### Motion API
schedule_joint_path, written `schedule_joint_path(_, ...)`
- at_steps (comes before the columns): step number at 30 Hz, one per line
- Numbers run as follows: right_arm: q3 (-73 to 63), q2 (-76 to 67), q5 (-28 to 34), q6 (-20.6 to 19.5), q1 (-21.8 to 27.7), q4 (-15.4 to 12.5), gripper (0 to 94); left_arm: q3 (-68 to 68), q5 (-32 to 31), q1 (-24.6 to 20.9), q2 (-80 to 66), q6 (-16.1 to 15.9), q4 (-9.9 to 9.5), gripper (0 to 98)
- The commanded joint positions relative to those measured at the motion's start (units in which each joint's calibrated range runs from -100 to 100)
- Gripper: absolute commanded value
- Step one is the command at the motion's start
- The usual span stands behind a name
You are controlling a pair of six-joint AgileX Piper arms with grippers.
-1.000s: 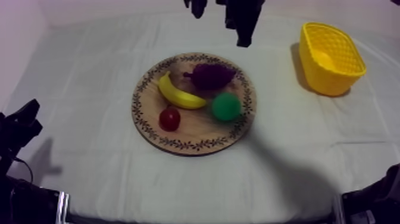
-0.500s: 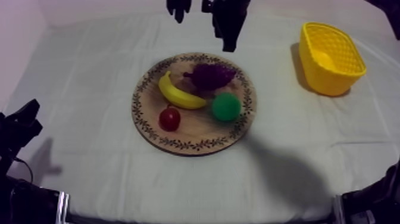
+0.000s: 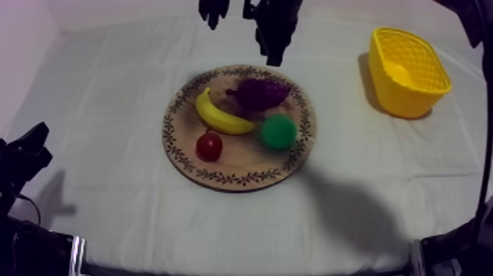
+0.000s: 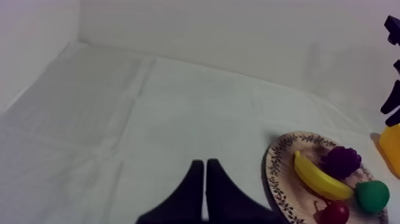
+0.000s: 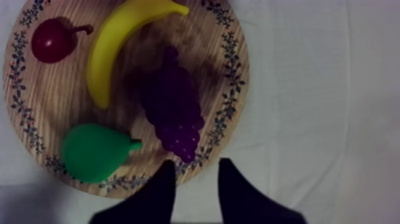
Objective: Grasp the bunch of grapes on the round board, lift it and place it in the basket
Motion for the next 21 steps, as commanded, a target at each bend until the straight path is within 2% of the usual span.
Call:
schedule_joint_path(1,-0.2,0.1,-0.1,0.2,0.1,0.0,38.9,0.0,0.0,0.0,0.0,0.0,-0.02,0.1)
schedule_joint_path(9,-0.9,0.5,0.1,0.4,0.0,-0.6,60.9,0.0,0.0,0.0,0.0,0.0,-0.02,0.1)
schedule_joint_path(16,-1.5,1.9,0.0,0.7,0.0,-1.1,63.6,0.0,0.0,0.0,0.0,0.0,-0.02,0.1)
schedule_joint_path(21,-1.6,4.6,-0.5,1.0,0.1,-1.2,61.9,0.0,0.0,0.0,0.0,0.0,-0.02,0.1)
